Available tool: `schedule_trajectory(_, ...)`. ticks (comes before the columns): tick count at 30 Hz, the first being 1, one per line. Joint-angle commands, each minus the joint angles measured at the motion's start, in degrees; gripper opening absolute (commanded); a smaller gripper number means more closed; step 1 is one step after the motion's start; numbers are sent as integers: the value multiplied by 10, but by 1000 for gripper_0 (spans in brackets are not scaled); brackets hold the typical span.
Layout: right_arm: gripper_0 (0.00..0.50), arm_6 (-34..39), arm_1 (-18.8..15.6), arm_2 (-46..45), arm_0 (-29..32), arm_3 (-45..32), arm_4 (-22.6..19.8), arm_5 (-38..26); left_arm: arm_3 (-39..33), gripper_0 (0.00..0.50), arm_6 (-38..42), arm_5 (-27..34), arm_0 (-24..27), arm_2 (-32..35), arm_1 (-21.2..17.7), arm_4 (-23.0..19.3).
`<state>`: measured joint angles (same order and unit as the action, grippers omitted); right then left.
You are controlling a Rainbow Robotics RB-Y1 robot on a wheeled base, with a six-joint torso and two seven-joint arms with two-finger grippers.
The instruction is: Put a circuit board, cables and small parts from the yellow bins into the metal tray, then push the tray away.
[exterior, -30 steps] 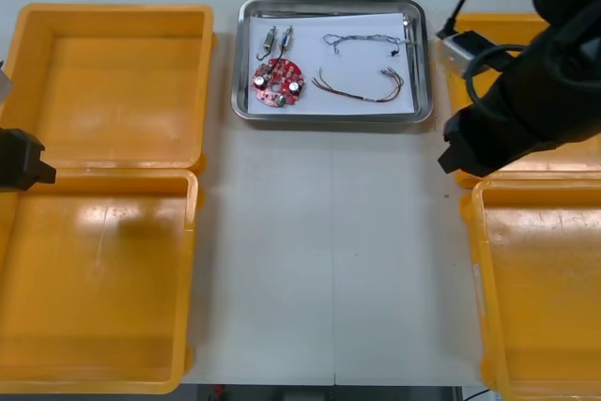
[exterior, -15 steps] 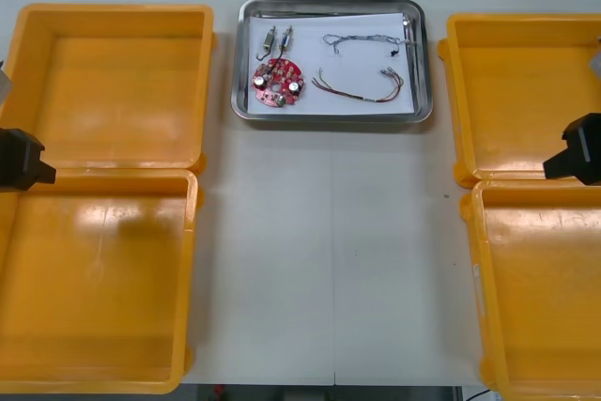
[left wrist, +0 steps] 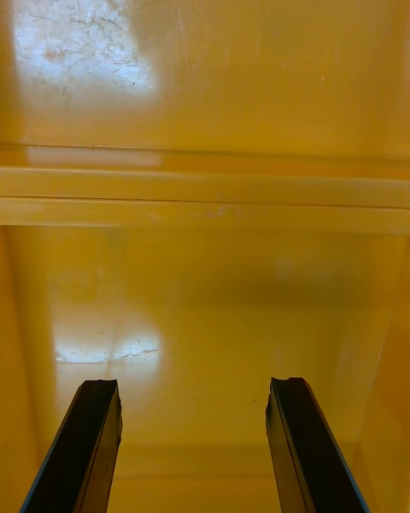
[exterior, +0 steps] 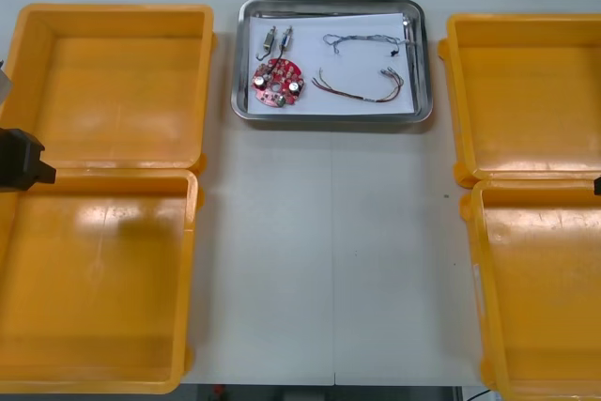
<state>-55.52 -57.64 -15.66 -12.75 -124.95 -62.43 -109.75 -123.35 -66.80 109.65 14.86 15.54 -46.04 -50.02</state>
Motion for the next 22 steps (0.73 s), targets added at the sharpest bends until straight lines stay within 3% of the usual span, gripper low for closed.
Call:
schedule_trajectory(1,500,-56,-40,-17,27,11,15,33,-15,500,-29,3,-11,19,-25,0)
schedule_trajectory(9,500,-130,-60,-30,47,48,-5,74,-15,500,-29,3,-11,19,-25,0)
schedule_trajectory(22,500,-131,-62,-31,62,62,-17,108,-15,500,-29,3,-11,19,-25,0)
